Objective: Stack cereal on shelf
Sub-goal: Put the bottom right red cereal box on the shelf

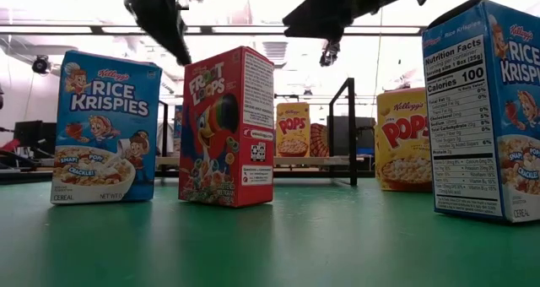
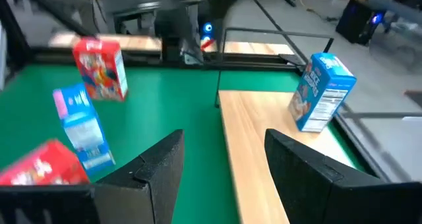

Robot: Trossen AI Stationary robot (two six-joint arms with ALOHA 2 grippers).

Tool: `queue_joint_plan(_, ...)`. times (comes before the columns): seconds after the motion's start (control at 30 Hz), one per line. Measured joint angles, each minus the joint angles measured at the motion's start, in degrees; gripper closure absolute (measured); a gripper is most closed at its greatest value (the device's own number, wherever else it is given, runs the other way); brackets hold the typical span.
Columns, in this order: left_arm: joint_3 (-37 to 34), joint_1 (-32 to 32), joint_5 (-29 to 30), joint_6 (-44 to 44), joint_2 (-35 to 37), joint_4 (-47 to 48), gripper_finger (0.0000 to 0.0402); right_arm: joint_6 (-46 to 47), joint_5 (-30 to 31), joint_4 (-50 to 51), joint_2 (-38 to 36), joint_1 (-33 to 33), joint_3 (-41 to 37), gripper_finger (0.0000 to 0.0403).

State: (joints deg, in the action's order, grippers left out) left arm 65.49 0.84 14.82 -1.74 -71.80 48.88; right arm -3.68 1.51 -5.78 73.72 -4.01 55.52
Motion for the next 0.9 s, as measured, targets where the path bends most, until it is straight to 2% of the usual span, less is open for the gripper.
queue_joint_plan(0.13, 0.00, 9.96, 0.03, -1.32, 0.99, -4.30, 0.0325, 5.37, 0.01, 2.11, 1.51, 0.56, 3.10, 0.0202)
queue_joint_plan(0.23, -0.02, 16.77, 0.08, -1.84, 0.96, -5.65, 0.0325, 8.88, -0.12, 7.67, 3.47, 1.80, 7.43, 0.0202)
queue_joint_plan(0.33, -0.04, 22.79, 1.13, -3.35, 0.62, -5.96, 0.0325, 11.61, -0.40, 16.37, 6.27, 3.66, 13.44, 0.0202)
queue_joint_plan(0.5, -0.07, 31.52, 7.60, -5.00, 0.01, -5.36, 0.0325, 19.54, -0.41, 34.57, 13.06, 7.88, 25.86, 0.0202)
queue_joint_plan(0.77, -1.26, 38.54, 17.53, -4.85, 0.01, -5.44, 0.0325, 32.67, -0.50, 62.91, 27.24, 13.56, 48.12, 0.0202)
queue_joint_plan(0.9, -2.75, 38.90, 19.05, -5.40, 0.05, -6.69, 0.0325, 38.65, -0.37, 73.49, 33.80, 15.22, 57.29, 0.0202)
